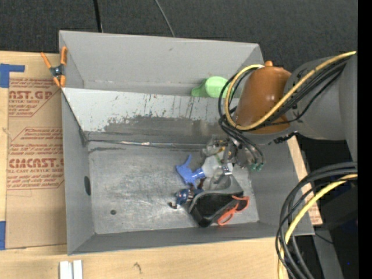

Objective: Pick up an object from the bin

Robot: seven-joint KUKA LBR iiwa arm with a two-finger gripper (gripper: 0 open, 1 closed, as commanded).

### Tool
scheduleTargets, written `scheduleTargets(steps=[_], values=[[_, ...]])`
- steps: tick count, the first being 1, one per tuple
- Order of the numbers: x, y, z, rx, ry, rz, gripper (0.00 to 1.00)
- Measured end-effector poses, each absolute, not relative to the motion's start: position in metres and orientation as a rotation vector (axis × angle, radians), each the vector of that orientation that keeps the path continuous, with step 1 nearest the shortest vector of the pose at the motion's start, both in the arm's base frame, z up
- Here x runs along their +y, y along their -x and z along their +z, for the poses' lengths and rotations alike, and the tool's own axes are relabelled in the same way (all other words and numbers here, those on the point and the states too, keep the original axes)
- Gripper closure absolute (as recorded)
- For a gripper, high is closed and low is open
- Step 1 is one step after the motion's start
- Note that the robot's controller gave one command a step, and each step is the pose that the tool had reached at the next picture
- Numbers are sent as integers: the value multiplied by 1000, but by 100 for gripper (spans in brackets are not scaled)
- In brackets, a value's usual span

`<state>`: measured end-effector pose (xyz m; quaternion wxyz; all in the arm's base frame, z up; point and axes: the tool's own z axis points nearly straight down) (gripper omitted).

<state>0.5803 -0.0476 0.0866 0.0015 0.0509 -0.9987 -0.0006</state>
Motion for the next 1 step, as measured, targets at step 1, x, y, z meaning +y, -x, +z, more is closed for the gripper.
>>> scheduleTargets(steps=[1], values=[[-48, -581, 102, -3136, -160, -1, 100]])
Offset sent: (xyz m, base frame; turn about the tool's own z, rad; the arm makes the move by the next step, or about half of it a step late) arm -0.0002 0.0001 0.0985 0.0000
